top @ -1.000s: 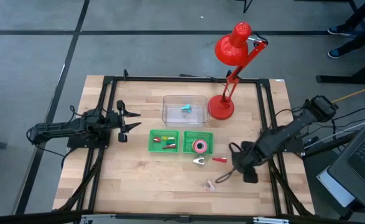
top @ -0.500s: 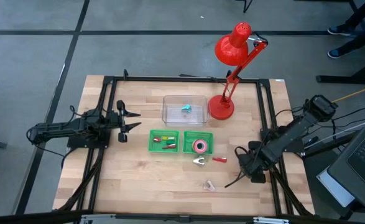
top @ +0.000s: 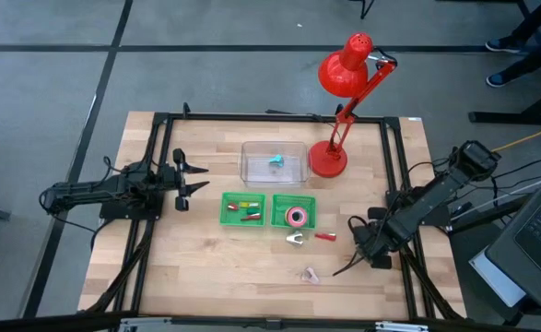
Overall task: Pick and place Stapler, Stapler remover, tape
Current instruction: Put the black staple remover into the transparent bin
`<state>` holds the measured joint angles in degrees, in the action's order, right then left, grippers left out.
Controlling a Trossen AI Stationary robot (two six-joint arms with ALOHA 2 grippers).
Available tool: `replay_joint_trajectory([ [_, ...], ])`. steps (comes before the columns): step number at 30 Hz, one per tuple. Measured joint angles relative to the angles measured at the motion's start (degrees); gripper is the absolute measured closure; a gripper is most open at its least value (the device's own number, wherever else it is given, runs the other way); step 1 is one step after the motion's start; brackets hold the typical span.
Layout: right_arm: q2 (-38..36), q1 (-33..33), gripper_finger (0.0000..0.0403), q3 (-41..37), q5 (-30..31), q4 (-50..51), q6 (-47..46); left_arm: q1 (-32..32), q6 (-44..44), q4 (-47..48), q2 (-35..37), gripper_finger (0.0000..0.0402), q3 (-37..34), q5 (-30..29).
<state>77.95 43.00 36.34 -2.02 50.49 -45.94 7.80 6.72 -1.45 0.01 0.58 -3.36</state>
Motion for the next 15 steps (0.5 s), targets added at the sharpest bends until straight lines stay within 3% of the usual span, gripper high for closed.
replay_joint_trajectory([
  [11, 0.57, -0.04, 0.0363, -1.12, -2.05, -3.32, -1.85, 0.01, -0.02, 0.00, 0.00, 0.0233, 0.00, 0.00],
  [15, 0.61, -0.03, 0.0365, -0.06, -2.55, -2.84, -1.82, 0.00, -0.02, 0.00, 0.00, 0.0233, 0.00, 0.00],
])
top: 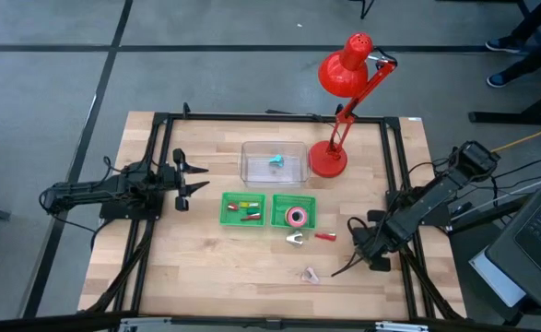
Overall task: Pick and place Stapler, Stapler remover, tape
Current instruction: Put the black staple remover into the transparent bin
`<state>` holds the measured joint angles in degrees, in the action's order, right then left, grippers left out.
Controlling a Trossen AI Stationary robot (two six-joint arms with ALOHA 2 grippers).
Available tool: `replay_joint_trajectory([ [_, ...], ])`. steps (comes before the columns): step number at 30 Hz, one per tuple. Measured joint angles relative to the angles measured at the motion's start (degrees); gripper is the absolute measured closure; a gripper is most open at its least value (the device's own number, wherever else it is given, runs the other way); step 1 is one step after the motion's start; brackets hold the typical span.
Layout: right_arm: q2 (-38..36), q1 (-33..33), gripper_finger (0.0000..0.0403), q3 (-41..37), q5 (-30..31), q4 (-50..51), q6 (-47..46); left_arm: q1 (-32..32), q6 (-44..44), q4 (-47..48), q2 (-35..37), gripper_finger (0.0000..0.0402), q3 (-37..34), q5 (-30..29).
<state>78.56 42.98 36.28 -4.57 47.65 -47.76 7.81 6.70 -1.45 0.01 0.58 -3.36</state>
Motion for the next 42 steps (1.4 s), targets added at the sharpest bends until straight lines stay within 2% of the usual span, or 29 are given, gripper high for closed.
replay_joint_trajectory([
  [5, 0.00, -0.52, 0.0365, 1.97, -1.10, -0.16, 0.21, -0.01, 0.00, 0.00, 0.00, 0.0233, 0.00, 0.00],
  [9, -0.38, -1.74, 0.0365, 2.75, -4.18, -0.39, 0.23, -0.01, 0.00, 0.00, 0.00, 0.0233, 0.00, 0.00],
  [20, -8.02, -7.27, 0.0364, 3.05, -11.98, -5.47, -0.29, 0.01, 0.02, 0.00, 0.00, 0.0233, 0.00, 0.00],
  [31, -13.10, -12.63, 0.0364, 3.05, -11.65, -11.60, -6.92, -0.02, 0.00, 0.00, 0.00, 0.0233, 0.00, 0.00],
  [42, -13.22, -17.15, 0.0363, 3.93, -11.66, -24.37, -6.35, 0.00, 0.02, 0.00, 0.00, 0.0233, 0.00, 0.00],
])
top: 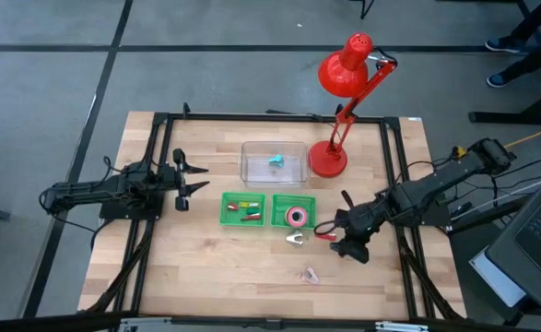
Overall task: Pick and place Stapler, Stapler remover, tape
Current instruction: Put the black staple remover into the transparent bin
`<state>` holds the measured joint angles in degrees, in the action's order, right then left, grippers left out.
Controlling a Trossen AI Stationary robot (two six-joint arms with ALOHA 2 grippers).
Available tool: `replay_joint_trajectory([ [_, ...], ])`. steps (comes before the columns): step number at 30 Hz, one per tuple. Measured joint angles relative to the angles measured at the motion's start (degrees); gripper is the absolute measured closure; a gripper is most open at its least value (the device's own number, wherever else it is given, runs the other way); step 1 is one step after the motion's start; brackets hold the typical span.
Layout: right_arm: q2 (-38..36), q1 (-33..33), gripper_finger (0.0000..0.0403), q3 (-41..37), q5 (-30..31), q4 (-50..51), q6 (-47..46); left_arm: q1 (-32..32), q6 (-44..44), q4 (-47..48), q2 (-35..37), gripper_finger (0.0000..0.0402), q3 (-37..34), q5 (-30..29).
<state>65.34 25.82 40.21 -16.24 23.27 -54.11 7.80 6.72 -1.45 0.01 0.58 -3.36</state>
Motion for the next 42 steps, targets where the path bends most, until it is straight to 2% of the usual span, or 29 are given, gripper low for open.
replay_joint_trajectory([
  [3, 0.00, -1.64, 0.0363, 2.33, -0.24, -0.42, 2.24, 0.01, -0.02, 0.00, 0.00, 0.0233, 0.00, 0.00],
  [12, 0.99, -9.18, 0.0363, 10.79, 4.32, -0.46, 12.38, -0.01, -0.02, 0.00, 0.00, 0.0233, 0.00, 0.00],
  [19, 4.82, -14.16, 0.0363, 15.23, 8.04, -0.42, 24.46, 0.00, 0.00, -0.02, 0.00, 0.0233, -0.02, 0.00],
  [24, 8.59, -17.40, 0.0363, 17.12, 15.33, -0.87, 35.86, -0.01, -0.02, 0.02, 0.00, 0.0233, -0.02, 0.00],
  [31, 12.76, -23.05, 0.0363, 17.37, 27.66, -6.41, 51.34, 0.00, 0.00, -0.02, 0.00, 0.0233, -0.02, 0.00],
  [33, 14.21, -24.78, 0.0363, 17.37, 29.47, -8.07, 55.98, -0.01, -0.02, 0.13, 0.00, 0.0233, -0.02, 0.00],
  [36, 17.13, -27.16, 0.0363, 17.39, 28.97, -10.04, 61.67, 0.00, 0.00, 0.01, 0.00, 0.0233, -0.02, 0.00],
  [42, 23.34, -31.92, 0.0363, 17.39, 22.70, -13.38, 66.96, -0.01, -0.02, -0.01, 0.00, 0.0233, -0.02, 0.00],
])
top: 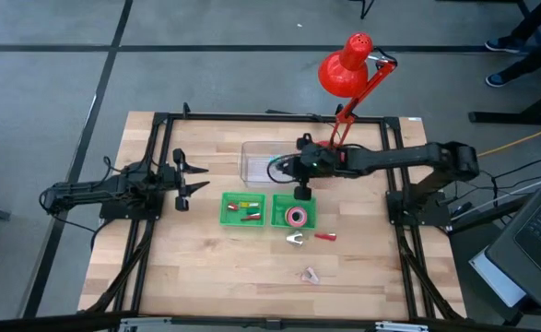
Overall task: Pick and place Stapler, Stapler remover, tape
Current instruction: Put the black staple remover into the transparent bin, then put the pink staple remover into the transparent bin
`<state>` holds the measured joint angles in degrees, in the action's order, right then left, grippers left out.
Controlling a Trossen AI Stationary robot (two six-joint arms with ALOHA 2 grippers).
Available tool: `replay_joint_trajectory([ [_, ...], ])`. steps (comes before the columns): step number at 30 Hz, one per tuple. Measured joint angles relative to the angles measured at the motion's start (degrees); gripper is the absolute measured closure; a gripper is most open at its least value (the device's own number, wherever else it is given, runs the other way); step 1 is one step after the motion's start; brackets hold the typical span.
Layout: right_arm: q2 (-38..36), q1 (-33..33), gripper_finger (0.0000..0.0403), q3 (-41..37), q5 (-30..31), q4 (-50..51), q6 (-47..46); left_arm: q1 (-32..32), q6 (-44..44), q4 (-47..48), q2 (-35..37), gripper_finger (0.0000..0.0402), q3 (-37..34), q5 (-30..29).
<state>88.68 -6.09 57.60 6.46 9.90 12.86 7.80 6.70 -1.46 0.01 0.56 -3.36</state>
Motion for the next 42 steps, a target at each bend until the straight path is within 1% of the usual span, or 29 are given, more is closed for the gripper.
replay_joint_trajectory([
  [7, 5.80, -5.17, 0.0363, -0.01, -4.10, -0.55, 2.23, 0.02, 0.02, 0.01, 0.00, 0.0233, 0.00, 0.00],
  [11, 6.52, -6.68, 0.0360, -0.02, -7.00, -0.65, 2.57, 0.01, 0.01, 0.01, 0.00, 0.0233, 0.00, 0.00],
  [13, 6.52, -7.13, 0.0353, -0.02, -8.95, -0.61, 2.56, 0.01, 0.01, 0.01, 0.00, 0.0233, 0.00, 0.00],
  [16, 6.52, -7.57, 0.0337, -0.02, -10.06, -0.60, 2.46, 0.01, 0.02, 0.01, 0.00, 0.0233, 0.00, 0.00],
  [21, 6.52, -7.94, 0.0313, -0.02, -10.22, -0.54, 1.03, 0.02, 0.02, 0.01, 0.00, 0.0233, 0.00, 0.00],
  [28, 6.52, -7.95, 0.0293, -0.02, -10.21, -0.44, 0.25, -0.01, 0.00, 0.01, 0.00, 0.0233, 0.00, 0.02],
  [42, 5.86, -7.99, 0.0290, -0.07, -10.17, -0.49, -0.69, 0.01, 0.02, 0.01, 0.00, 0.0233, 0.00, 0.00],
])
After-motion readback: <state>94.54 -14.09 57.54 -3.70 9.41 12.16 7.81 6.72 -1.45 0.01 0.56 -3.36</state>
